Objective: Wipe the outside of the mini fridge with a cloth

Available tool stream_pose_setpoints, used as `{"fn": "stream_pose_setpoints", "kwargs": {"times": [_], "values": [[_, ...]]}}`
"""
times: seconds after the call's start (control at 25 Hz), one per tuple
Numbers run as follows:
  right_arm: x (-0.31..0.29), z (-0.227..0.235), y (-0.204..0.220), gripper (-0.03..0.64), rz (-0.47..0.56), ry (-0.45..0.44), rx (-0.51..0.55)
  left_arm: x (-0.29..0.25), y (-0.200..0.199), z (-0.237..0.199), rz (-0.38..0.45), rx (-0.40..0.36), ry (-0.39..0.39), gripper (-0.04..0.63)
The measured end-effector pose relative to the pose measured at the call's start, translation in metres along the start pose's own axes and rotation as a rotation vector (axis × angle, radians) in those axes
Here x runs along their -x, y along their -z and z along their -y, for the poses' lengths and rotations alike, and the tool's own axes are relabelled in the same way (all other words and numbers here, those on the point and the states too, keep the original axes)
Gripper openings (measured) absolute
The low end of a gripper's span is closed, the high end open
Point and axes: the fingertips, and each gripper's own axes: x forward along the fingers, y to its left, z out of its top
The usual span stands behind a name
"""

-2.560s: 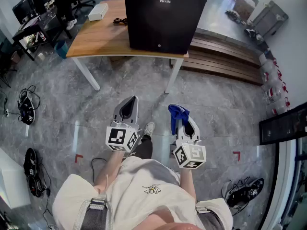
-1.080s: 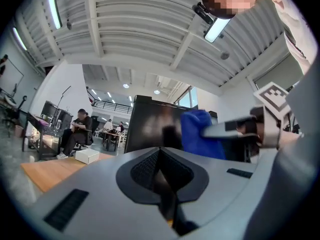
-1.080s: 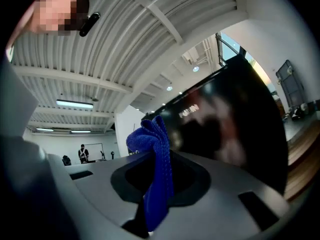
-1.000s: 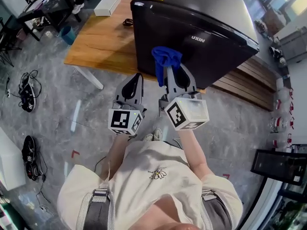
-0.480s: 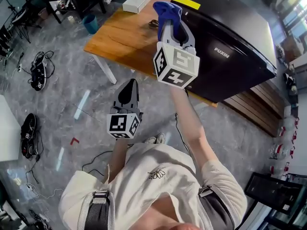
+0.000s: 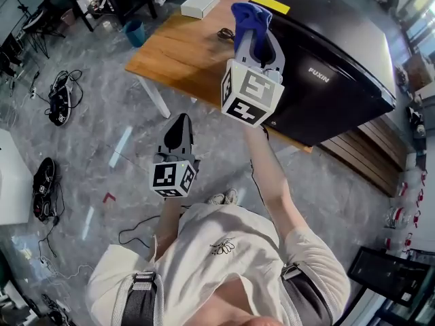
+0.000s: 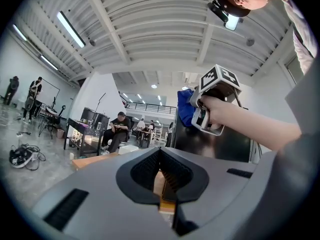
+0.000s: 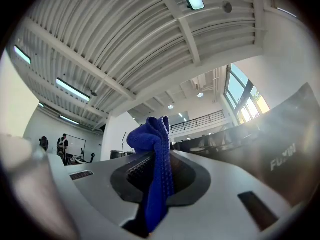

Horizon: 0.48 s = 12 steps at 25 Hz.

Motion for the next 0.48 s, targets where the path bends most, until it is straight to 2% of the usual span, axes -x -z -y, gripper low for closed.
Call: {"fn": "stream_pose_setpoints", "kwargs": {"times": [0.32, 0.48], "values": [[0.039, 0.046, -0.022, 0.061, 0.039, 0.122, 0.087, -0.013, 0.000, 0.030, 0.001, 0.002, 0.113, 0.005], [0.064, 0.091, -0.033, 0.061, 0.058, 0.189, 0.118, -0.028, 0.006, 0.061, -0.007, 0.002, 0.190, 0.005]]}}
